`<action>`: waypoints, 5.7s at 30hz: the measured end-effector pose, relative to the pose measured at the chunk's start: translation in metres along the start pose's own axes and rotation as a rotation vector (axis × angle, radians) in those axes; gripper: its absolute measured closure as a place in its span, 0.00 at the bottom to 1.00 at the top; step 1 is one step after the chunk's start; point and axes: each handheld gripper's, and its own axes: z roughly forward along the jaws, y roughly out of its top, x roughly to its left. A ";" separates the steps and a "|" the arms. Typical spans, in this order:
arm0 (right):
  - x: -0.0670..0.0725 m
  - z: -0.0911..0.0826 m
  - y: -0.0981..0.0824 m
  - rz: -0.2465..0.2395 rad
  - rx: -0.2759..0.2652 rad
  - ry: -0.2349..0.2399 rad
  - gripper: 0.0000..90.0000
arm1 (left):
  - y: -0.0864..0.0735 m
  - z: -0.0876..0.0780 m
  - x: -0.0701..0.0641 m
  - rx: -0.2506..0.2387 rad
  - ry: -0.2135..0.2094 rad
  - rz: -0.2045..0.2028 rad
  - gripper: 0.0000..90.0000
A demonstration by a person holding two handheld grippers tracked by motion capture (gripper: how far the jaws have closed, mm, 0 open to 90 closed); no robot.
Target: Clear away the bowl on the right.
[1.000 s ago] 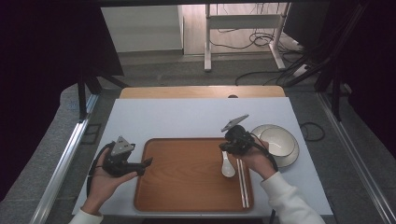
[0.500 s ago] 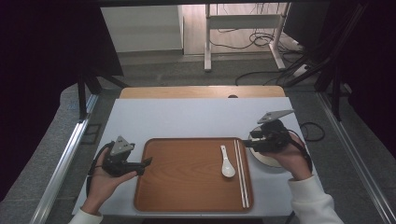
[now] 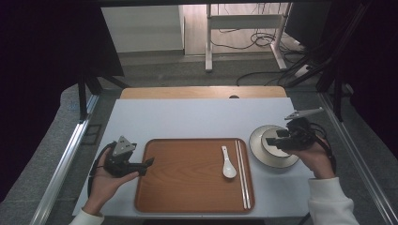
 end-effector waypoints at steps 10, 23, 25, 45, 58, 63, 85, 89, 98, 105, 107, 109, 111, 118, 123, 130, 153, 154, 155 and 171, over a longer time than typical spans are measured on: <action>-0.017 -0.005 -0.006 0.043 0.028 -0.071 0.45 | 0.001 0.002 -0.004 0.001 -0.019 0.014 0.20; -0.041 0.012 -0.013 0.087 0.107 -0.149 0.44 | -0.002 0.002 -0.003 0.002 -0.019 -0.007 0.20; -0.044 0.016 -0.014 0.096 0.120 -0.151 0.44 | -0.003 0.003 -0.002 0.005 -0.019 -0.007 0.20; -0.065 0.047 -0.023 0.166 0.225 -0.200 0.56 | -0.005 0.003 -0.002 0.011 -0.017 -0.006 0.20; -0.076 0.062 -0.028 0.235 0.256 -0.159 0.80 | -0.005 0.003 -0.002 0.011 -0.015 -0.006 0.20; -0.077 0.061 -0.028 0.252 0.253 -0.161 0.84 | -0.005 0.003 -0.002 0.012 -0.014 -0.006 0.20; -0.076 0.052 -0.025 0.249 0.195 -0.154 0.92 | -0.005 0.002 -0.001 0.009 -0.010 -0.009 0.20; -0.076 0.050 -0.025 0.247 0.182 -0.141 0.92 | -0.006 0.002 0.000 0.007 -0.009 -0.010 0.20; -0.076 0.041 -0.024 0.256 0.139 -0.104 0.92 | -0.006 0.001 0.000 0.005 -0.008 -0.010 0.20; -0.073 0.027 -0.019 0.243 0.097 -0.098 0.92 | -0.005 0.001 0.000 0.004 -0.010 -0.008 0.20; -0.070 0.023 -0.017 0.227 0.090 -0.094 0.92 | -0.005 0.001 -0.001 0.003 -0.010 -0.008 0.20; -0.066 0.021 -0.014 0.216 0.084 -0.086 0.92 | -0.005 0.001 -0.001 0.006 -0.010 -0.008 0.20; -0.061 0.019 -0.011 0.196 0.076 -0.070 0.92 | -0.005 0.002 -0.001 0.007 -0.011 -0.009 0.20; -0.037 0.017 0.003 0.122 0.052 -0.011 0.92 | -0.005 0.001 -0.001 0.004 -0.011 -0.008 0.20; -0.022 0.022 0.012 0.079 0.039 0.045 0.92 | -0.005 0.001 0.000 0.007 -0.008 -0.007 0.20; 0.000 0.033 0.021 0.026 0.049 0.101 0.92 | -0.005 0.002 0.000 0.009 -0.010 -0.008 0.20; 0.070 0.073 0.043 -0.129 0.123 0.200 0.92 | -0.005 0.000 0.000 0.008 -0.011 -0.007 0.20; 0.071 0.075 0.043 -0.133 0.125 0.200 0.92 | -0.005 0.000 0.000 0.008 -0.010 -0.007 0.20; 0.072 0.076 0.043 -0.132 0.127 0.202 0.92 | -0.005 0.001 0.000 0.008 -0.010 -0.007 0.20; 0.096 0.098 0.051 -0.174 0.152 0.242 0.91 | -0.006 0.002 0.000 0.011 -0.009 -0.005 0.20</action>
